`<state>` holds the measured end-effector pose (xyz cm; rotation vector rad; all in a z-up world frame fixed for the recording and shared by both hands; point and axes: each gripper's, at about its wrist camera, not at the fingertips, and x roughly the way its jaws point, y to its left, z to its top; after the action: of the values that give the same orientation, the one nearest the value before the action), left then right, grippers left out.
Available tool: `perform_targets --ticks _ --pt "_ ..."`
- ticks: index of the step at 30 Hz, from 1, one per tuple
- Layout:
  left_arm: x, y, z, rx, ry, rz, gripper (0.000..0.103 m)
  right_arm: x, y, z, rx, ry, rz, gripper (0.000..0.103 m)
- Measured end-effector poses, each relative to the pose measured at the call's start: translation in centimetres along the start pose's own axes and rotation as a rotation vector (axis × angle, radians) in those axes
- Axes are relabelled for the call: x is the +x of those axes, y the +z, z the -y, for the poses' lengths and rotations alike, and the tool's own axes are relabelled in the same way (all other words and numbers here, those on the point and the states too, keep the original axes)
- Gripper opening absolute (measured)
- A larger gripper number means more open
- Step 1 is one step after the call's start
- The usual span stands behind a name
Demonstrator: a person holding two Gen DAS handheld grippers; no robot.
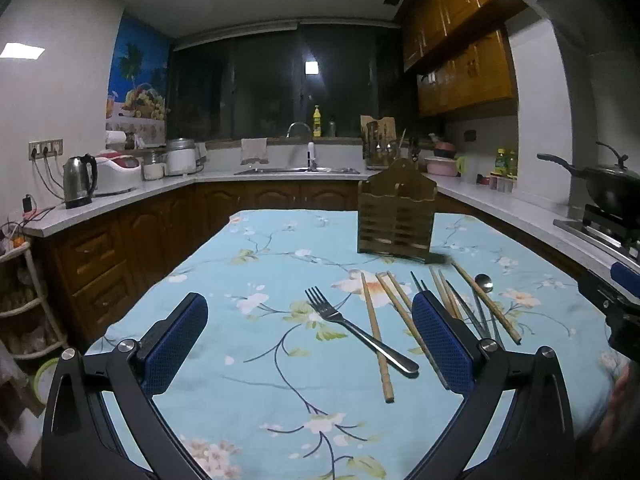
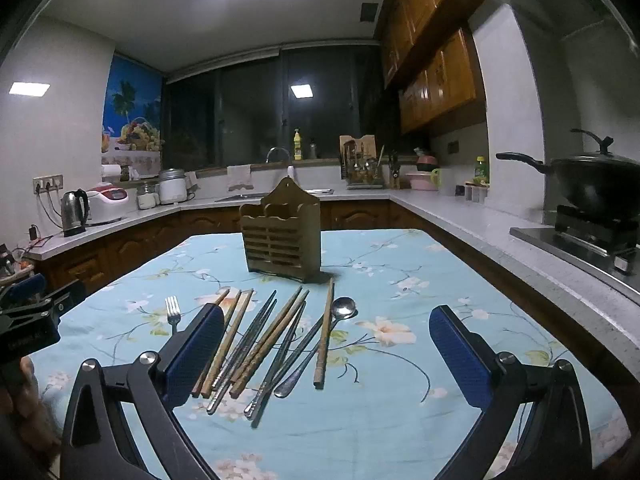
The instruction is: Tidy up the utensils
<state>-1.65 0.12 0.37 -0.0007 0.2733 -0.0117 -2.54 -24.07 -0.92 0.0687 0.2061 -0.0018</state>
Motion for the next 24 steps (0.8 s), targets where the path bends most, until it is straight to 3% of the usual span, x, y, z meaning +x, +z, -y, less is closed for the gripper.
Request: perform_targets --ticks 24 --pt "-0.13 0.12 0.19 -0.006 -0.009 -0.009 0.103 -0.04 -0.48 -0.57 0.005 0.015 0.001 0.103"
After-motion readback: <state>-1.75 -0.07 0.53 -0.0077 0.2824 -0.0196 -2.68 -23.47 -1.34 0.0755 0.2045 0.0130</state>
